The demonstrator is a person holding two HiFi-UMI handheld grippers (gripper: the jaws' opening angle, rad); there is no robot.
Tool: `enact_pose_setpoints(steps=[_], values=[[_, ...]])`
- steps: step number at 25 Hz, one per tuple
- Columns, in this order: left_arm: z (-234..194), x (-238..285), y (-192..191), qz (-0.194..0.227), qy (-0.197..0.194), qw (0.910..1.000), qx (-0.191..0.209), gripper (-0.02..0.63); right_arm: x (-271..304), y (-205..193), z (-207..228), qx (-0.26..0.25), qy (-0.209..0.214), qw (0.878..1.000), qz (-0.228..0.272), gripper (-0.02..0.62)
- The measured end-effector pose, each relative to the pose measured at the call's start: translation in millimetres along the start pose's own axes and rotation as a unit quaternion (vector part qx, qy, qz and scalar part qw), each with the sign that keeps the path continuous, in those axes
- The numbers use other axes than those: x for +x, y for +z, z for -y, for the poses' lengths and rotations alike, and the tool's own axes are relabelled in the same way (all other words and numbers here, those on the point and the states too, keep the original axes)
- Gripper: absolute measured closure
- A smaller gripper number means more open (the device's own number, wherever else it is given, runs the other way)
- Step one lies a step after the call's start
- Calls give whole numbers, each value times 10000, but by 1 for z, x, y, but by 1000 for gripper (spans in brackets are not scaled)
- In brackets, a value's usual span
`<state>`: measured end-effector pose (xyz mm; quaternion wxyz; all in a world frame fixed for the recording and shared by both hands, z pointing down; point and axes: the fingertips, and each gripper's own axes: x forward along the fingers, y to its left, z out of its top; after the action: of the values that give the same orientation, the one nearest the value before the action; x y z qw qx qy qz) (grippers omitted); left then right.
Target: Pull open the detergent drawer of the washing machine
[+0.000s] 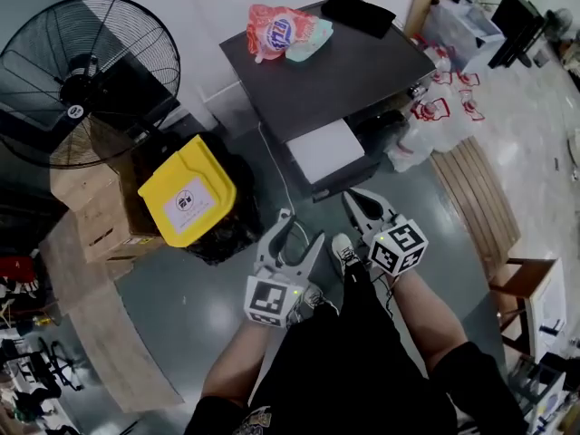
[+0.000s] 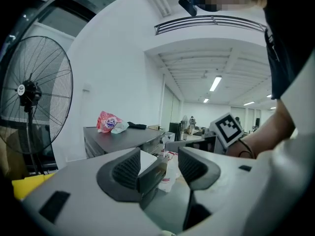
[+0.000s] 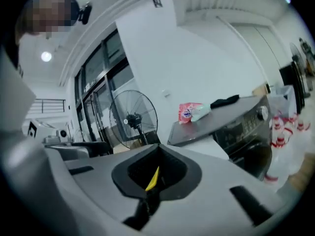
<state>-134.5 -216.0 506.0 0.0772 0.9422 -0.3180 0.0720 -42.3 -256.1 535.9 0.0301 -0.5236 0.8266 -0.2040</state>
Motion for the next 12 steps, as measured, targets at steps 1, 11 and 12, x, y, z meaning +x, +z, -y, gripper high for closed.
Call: enact_pose_setpoints(steps=[1,11,12], values=[[2,-5,4,-11,-21,10000,7,377,-3,6,-10,-335,1,9994,-5,594],[4,-38,28,187,177,9997,-1,586,-38,48,-77,-1424,278,9894,63,591],[5,-39,30,199,227,9995,37,589,-43,53,-79,-1435,300,9892,86,591]])
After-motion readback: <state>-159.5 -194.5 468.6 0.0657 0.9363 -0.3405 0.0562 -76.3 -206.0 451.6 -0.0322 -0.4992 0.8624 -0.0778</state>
